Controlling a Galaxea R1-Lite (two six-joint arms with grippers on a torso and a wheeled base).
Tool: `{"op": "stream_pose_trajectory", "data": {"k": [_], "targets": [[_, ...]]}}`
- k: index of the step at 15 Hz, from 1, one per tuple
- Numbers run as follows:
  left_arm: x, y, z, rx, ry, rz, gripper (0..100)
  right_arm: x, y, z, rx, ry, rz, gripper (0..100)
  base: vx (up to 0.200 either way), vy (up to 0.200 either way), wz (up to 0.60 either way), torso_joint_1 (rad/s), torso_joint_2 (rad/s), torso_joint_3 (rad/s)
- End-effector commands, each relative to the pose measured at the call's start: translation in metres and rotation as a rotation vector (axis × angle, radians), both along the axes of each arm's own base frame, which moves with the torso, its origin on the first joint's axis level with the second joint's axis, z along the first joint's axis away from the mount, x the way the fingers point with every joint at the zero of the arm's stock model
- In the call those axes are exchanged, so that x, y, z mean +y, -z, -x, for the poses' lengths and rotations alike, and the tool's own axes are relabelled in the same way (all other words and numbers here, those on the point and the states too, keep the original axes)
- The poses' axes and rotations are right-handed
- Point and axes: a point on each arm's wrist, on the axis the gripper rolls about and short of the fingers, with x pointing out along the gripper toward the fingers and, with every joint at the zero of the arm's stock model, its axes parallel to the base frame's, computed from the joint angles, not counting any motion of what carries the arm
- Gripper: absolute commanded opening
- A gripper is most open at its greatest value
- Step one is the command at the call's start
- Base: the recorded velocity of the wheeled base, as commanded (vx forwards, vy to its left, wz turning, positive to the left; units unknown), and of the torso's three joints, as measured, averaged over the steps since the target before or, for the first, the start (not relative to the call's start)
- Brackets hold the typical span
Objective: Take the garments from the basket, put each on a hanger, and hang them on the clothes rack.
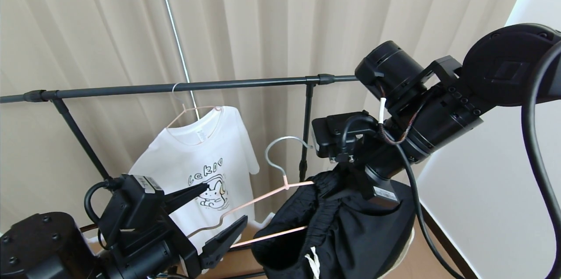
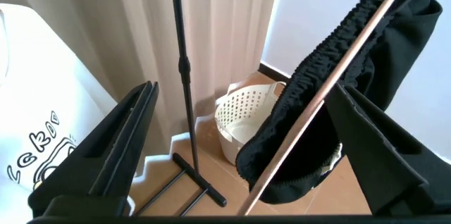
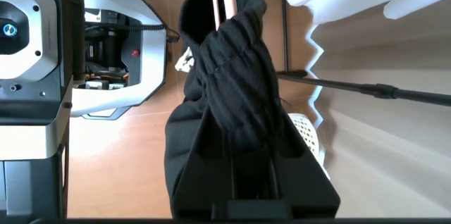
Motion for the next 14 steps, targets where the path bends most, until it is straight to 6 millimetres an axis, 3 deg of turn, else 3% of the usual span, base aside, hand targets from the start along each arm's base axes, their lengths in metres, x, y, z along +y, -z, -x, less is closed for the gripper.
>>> {"op": "stream_pose_trajectory", "data": {"k": [1,14], "targets": [[-0.003,0.004,0.002,0.016,0.022,-0.012,100,0.001,0.002,-0.001,0.004,-0.002,0.002,0,0.000,0.000,0.00,0.000,0.00,0.000],[0.010,-0.013,0.007,-0.046,0.066,0.052,100,-0.018,0.001,-0.007,0.011,0.052,0.000,0,0.000,0.000,0.00,0.000,0.00,0.000]]}}
